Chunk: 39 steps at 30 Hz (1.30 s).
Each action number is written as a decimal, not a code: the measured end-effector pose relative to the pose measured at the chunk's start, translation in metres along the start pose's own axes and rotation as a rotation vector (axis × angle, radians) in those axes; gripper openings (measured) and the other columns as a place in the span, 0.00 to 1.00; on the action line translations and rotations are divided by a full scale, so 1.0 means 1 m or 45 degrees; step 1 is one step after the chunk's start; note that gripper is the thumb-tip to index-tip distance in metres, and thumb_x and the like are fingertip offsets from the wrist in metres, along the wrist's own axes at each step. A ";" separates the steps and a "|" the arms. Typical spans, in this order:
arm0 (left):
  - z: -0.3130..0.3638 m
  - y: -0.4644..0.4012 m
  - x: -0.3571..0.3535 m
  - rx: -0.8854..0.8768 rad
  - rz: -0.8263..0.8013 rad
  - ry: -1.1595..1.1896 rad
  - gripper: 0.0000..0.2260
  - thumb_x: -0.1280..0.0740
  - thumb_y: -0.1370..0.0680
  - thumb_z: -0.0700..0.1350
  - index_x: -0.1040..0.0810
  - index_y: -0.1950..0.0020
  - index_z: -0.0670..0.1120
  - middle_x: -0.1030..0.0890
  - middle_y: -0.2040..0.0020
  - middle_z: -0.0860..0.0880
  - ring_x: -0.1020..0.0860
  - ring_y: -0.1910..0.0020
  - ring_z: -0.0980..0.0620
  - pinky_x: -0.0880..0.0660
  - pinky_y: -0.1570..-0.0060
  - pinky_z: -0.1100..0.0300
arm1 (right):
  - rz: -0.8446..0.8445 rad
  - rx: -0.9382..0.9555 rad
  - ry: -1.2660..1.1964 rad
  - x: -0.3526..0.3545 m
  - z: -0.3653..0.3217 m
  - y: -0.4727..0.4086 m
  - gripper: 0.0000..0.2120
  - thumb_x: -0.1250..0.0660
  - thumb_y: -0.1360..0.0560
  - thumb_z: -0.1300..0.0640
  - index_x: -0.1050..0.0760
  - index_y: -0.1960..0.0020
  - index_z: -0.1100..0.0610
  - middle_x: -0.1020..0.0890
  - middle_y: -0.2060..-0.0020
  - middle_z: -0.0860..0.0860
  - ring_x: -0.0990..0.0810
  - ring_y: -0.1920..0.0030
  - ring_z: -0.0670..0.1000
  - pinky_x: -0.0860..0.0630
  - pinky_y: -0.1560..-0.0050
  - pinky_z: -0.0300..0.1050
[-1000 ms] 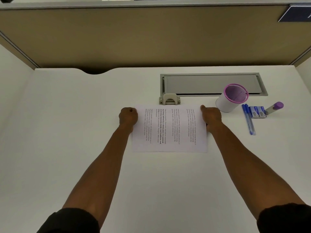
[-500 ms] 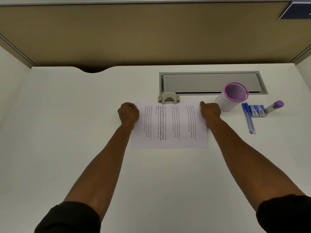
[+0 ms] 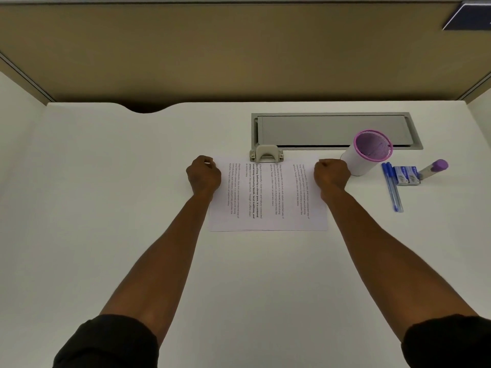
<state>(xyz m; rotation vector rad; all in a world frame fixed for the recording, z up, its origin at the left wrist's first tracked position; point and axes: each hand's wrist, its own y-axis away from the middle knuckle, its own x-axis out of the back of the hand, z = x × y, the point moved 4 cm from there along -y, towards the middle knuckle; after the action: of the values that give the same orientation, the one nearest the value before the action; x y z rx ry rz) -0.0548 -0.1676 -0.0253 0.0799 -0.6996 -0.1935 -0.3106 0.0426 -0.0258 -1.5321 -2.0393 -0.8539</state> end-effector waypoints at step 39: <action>-0.058 0.052 -0.009 -0.689 -0.324 -0.752 0.41 0.52 0.21 0.69 0.58 0.18 0.45 0.55 0.18 0.45 0.57 0.19 0.47 0.56 0.20 0.47 | -0.493 1.204 0.845 -0.065 -0.048 0.063 0.29 0.49 0.17 0.49 0.53 0.21 0.58 0.52 0.21 0.53 0.53 0.21 0.52 0.50 0.22 0.52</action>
<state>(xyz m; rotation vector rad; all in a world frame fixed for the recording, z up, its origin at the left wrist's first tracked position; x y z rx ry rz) -0.0162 -0.1145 -0.0676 -0.4244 -1.2011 -0.6611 -0.2321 -0.0233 -0.0219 -0.2898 -1.7924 -0.3226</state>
